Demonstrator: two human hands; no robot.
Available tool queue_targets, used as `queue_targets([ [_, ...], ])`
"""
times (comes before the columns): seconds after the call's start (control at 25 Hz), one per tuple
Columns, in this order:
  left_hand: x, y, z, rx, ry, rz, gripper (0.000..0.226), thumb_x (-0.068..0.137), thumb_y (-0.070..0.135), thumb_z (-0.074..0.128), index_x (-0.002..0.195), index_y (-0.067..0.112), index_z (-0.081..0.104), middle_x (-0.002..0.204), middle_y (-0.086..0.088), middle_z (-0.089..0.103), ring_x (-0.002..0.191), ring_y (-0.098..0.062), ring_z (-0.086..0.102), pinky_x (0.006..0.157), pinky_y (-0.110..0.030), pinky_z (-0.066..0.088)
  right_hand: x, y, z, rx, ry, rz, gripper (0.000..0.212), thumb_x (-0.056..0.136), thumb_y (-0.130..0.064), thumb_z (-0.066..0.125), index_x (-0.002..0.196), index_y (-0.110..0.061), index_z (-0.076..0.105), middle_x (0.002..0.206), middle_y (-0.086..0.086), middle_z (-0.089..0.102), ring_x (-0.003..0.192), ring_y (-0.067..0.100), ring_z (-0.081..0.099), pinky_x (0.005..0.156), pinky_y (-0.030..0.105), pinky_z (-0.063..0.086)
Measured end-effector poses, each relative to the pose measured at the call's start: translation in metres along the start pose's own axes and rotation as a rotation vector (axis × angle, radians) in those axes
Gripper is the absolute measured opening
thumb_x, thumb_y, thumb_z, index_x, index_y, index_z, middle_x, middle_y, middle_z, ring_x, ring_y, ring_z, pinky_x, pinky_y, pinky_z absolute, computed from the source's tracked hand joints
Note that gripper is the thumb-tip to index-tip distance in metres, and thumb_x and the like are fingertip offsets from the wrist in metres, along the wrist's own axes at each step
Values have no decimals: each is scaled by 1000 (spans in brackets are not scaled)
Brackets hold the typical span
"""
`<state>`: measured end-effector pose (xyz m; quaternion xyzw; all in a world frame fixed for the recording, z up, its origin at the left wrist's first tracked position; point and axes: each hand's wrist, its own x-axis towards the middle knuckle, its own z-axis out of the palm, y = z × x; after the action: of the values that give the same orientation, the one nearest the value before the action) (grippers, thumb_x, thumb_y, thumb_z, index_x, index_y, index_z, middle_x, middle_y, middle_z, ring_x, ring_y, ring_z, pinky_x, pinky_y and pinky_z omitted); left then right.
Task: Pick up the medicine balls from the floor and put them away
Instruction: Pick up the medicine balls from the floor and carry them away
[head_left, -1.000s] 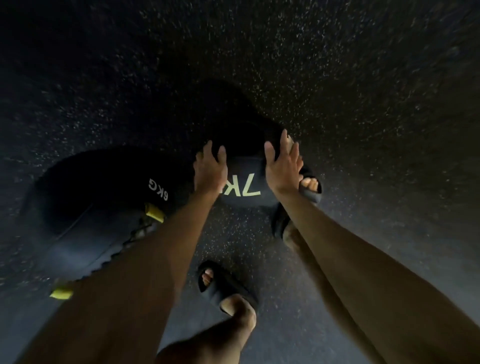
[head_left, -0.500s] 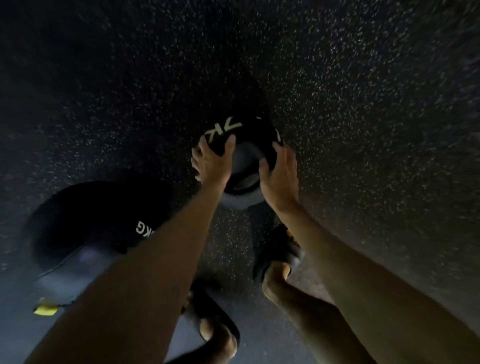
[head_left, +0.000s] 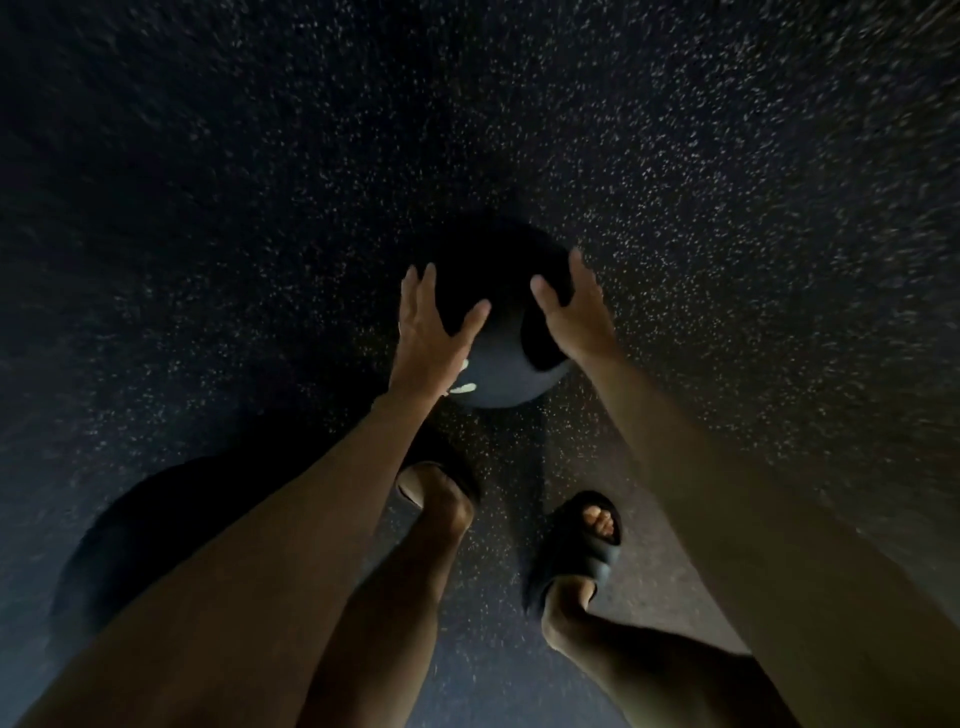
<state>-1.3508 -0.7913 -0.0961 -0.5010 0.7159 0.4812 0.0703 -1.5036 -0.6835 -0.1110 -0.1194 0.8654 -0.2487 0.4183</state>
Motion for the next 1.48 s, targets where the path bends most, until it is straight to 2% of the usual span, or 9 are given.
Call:
queue_targets([
  [0.16, 48, 30, -22, 115, -193, 159, 97, 90, 52, 64, 160, 21, 6, 167, -13, -6, 155, -28, -6, 125, -48, 15, 3, -49, -9, 61, 248, 17, 62, 100, -43, 45, 155, -22, 27, 157, 11, 34, 144, 31, 32, 116, 52, 32],
  [0.4, 123, 95, -32, 104, -228, 325, 68, 96, 22, 62, 155, 16, 30, 161, -13, 28, 148, -24, 30, 121, -30, 18, -19, -56, 20, -116, 280, -98, 78, 102, -36, 51, 160, -31, -1, 166, 11, -16, 153, 34, -15, 123, 56, 12],
  [0.48, 139, 100, -33, 171, -199, 386, 65, 95, 28, 61, 153, 16, 34, 157, -13, 34, 146, -28, 31, 121, -43, 28, 15, -62, -3, -63, 268, -83, 80, 101, -34, 51, 159, -33, -4, 166, 10, -19, 152, 33, -18, 123, 56, 10],
  [0.68, 131, 94, -17, 238, -139, 414, 82, 94, 52, 57, 159, 23, 18, 162, -19, 15, 146, -38, 21, 116, -52, 31, 98, -93, -74, 53, 318, -3, 71, 100, -48, 50, 158, -22, 19, 166, 13, 11, 153, 31, 8, 123, 48, 20],
  [0.84, 173, 132, -11, 288, -79, 376, 87, 93, 63, 50, 160, 34, 4, 166, -18, 6, 149, -40, 17, 115, -54, 29, 133, -116, -94, 176, 495, -134, 52, 98, -33, 59, 139, -6, 42, 146, 15, 42, 136, 30, 42, 112, 41, 39],
  [0.96, 215, 183, -10, 229, 50, 256, 73, 97, 55, 50, 158, 29, 18, 160, -17, 23, 142, -38, 32, 109, -54, 40, 119, -101, -77, -51, 531, -243, 51, 96, -24, 56, 143, -12, 41, 157, 17, 26, 144, 33, 29, 116, 49, 34],
  [1.08, 240, 225, -4, 71, 136, 248, 61, 99, 38, 54, 152, 18, 33, 148, -17, 38, 131, -35, 47, 104, -52, 47, 121, -98, -64, -190, 398, -263, 67, 95, -23, 59, 154, -21, 28, 165, 16, 8, 152, 34, 12, 118, 54, 29],
  [1.28, 269, 225, -10, 182, 109, 353, 65, 103, 36, 49, 159, 24, 19, 166, -20, 6, 152, -41, 8, 121, -59, 21, 176, -130, -98, -217, 335, -415, 76, 97, -12, 55, 160, -24, 14, 168, 4, -5, 155, 26, 1, 120, 50, 28],
  [1.48, 316, 223, -47, 35, 172, 389, 61, 99, 36, 57, 147, 6, 34, 159, -27, 18, 146, -42, 29, 107, -53, 47, 234, -172, -122, -289, 311, -534, 77, 97, -8, 52, 160, -24, 11, 168, 3, -8, 155, 27, 0, 113, 53, 39],
])
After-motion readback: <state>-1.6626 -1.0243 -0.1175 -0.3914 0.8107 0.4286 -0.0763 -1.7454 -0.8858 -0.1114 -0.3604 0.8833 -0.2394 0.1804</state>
